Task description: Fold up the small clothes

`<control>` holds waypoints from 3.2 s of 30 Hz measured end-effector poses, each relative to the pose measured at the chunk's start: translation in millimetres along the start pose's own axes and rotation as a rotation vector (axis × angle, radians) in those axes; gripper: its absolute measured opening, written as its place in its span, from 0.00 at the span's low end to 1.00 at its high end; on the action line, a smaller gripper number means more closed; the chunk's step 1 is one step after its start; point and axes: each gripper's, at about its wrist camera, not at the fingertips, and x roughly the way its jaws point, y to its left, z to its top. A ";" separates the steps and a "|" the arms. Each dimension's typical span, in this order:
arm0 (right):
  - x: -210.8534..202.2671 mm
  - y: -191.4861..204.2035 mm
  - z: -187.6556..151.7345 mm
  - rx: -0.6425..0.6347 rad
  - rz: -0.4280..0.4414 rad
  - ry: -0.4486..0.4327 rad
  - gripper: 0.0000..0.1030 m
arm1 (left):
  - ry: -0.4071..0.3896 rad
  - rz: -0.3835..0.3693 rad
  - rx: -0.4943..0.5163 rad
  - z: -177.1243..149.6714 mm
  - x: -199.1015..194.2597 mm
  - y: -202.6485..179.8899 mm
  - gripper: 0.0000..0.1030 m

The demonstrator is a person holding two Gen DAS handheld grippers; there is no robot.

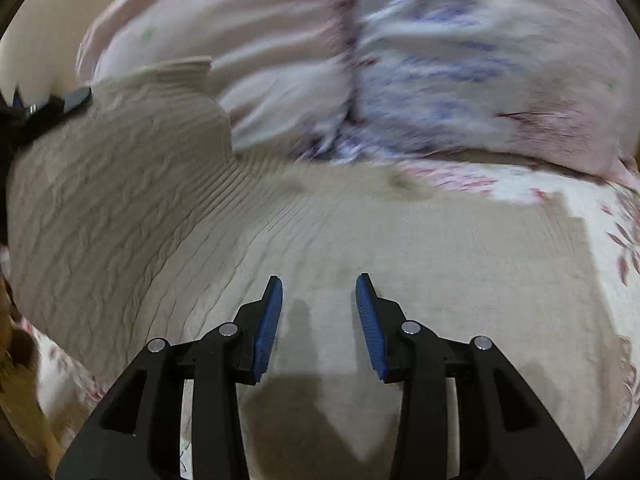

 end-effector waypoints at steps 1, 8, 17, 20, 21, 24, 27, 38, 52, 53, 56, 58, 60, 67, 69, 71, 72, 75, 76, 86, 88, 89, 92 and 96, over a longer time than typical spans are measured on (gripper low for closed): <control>-7.8 -7.5 1.4 0.009 -0.012 -0.016 0.39 | 0.016 -0.014 0.009 -2.6 12.0 -9.5 0.14; -61.7 -82.7 -4.3 0.125 -0.148 -0.109 0.39 | 0.150 -0.052 0.039 -47.3 102.2 -44.5 0.14; -87.2 -146.4 -18.6 0.352 -0.060 -0.104 0.39 | 0.347 -0.048 0.011 -109.5 184.0 -44.0 0.31; -87.2 -150.0 -13.6 0.414 0.089 -0.078 0.42 | 0.329 -0.109 0.028 -97.6 161.6 -52.4 0.69; -84.1 -151.7 -11.0 0.437 0.139 -0.060 0.45 | 0.311 -0.111 0.041 -91.8 151.3 -53.7 0.76; -70.4 -152.2 -6.5 0.483 0.249 0.017 0.56 | 0.222 0.003 0.085 -74.3 115.1 -45.7 0.82; -50.1 -151.7 -4.7 0.537 0.323 0.100 0.56 | 0.134 0.207 0.093 -62.0 90.6 -22.7 0.82; -0.5 -159.1 11.1 0.662 0.353 0.201 0.52 | 0.243 0.292 0.013 -70.5 100.0 39.9 0.80; -62.0 -134.4 33.1 0.303 0.086 -0.109 0.15 | 0.236 0.199 0.115 -77.7 97.8 23.9 0.84; -59.7 -139.5 30.8 0.313 0.057 -0.087 0.15 | 0.239 0.198 0.125 -78.2 101.3 21.4 0.84; -55.6 -155.3 18.9 0.354 0.037 -0.049 0.15 | 0.256 0.188 0.151 -83.6 107.9 17.7 0.84; -61.2 -158.5 17.0 0.361 0.063 -0.082 0.14 | 0.264 0.182 0.167 -86.7 110.1 15.9 0.84; -65.7 -163.6 16.0 0.370 0.061 -0.109 0.14 | 0.273 0.179 0.183 -88.7 112.7 14.0 0.84; -41.0 -194.5 -6.3 0.524 -0.008 0.016 0.36 | 0.321 0.174 0.199 -95.2 117.2 9.4 0.84; -58.3 -199.2 -7.4 0.550 -0.015 -0.016 0.45 | 0.324 0.175 0.199 -96.4 114.1 7.1 0.83; -77.7 -201.6 -10.1 0.569 0.015 -0.043 0.48 | 0.323 0.176 0.189 -98.2 109.3 5.0 0.83; -83.9 -203.2 -12.4 0.578 0.037 -0.047 0.48 | 0.323 0.177 0.181 -100.0 106.4 4.7 0.82; -107.0 -192.6 -19.2 0.574 0.127 -0.065 0.48 | 0.337 0.180 0.152 -107.2 98.2 5.5 0.75; -112.5 -186.8 -20.8 0.551 0.144 -0.068 0.48 | 0.340 0.181 0.146 -109.4 96.1 5.8 0.71; -136.6 -116.6 -34.7 0.201 0.138 -0.042 0.48 | 0.392 0.196 0.103 -135.3 87.0 6.7 0.55; -127.4 -110.1 -37.1 0.157 0.083 -0.008 0.32 | 0.405 0.208 0.107 -139.1 91.6 8.2 0.35; -125.8 -109.5 -38.5 0.146 0.068 -0.001 0.20 | 0.410 0.218 0.111 -139.5 93.5 10.1 0.31; -139.1 -114.8 -42.3 0.169 0.077 -0.049 0.10 | 0.405 0.184 0.063 -133.8 86.7 18.4 0.18; -154.2 -129.5 -59.2 0.198 0.045 -0.052 0.08 | 0.400 0.147 0.081 -129.7 73.8 21.2 0.15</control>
